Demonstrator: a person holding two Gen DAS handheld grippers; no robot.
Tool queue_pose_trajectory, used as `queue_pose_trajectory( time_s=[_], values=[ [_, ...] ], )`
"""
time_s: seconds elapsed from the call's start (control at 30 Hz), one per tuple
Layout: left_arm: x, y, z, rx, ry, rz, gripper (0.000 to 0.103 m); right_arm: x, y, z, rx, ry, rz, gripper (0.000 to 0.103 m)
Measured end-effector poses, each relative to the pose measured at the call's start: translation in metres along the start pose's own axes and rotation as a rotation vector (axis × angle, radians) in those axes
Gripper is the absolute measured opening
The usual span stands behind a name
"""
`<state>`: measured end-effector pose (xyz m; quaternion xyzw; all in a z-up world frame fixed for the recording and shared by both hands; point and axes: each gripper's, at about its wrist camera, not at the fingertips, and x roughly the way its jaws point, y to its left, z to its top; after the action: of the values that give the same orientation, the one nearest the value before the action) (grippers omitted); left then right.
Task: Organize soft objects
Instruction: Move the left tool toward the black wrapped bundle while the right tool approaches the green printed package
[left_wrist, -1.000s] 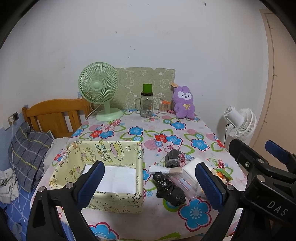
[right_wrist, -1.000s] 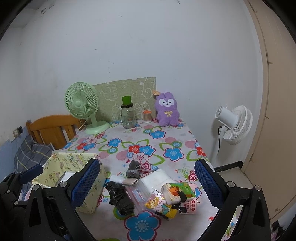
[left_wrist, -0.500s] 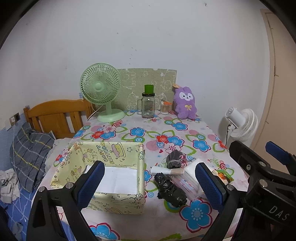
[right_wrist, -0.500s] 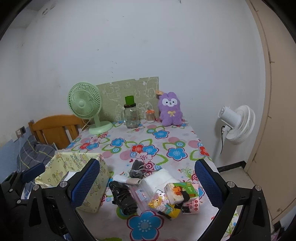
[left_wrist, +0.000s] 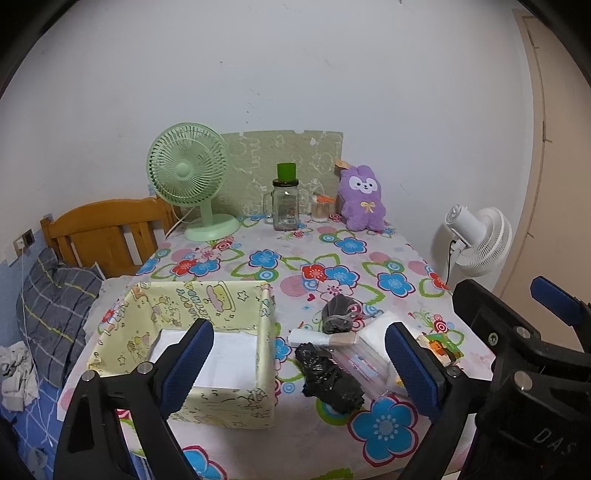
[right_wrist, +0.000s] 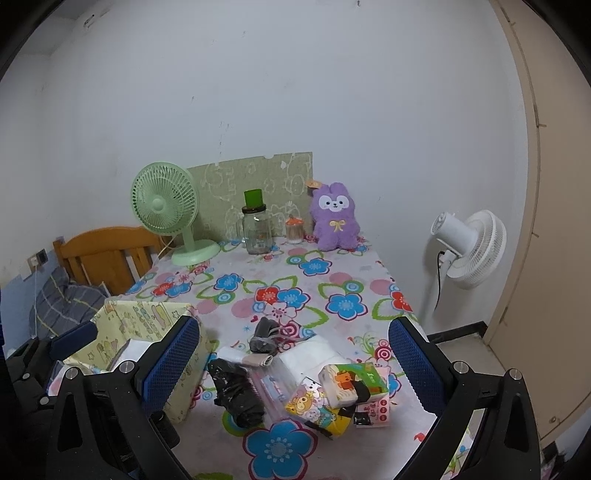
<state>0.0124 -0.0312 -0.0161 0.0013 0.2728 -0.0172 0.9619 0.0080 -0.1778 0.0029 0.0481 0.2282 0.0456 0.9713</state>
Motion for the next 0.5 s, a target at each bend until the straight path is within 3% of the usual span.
queue_pose_trajectory(
  time_s=[0.5],
  values=[
    [0.030,-0.030,-0.006,0.023,0.056,-0.013,0.093,0.025,-0.022,-0.009,-0.003,0.037,0.015,0.103]
  ],
)
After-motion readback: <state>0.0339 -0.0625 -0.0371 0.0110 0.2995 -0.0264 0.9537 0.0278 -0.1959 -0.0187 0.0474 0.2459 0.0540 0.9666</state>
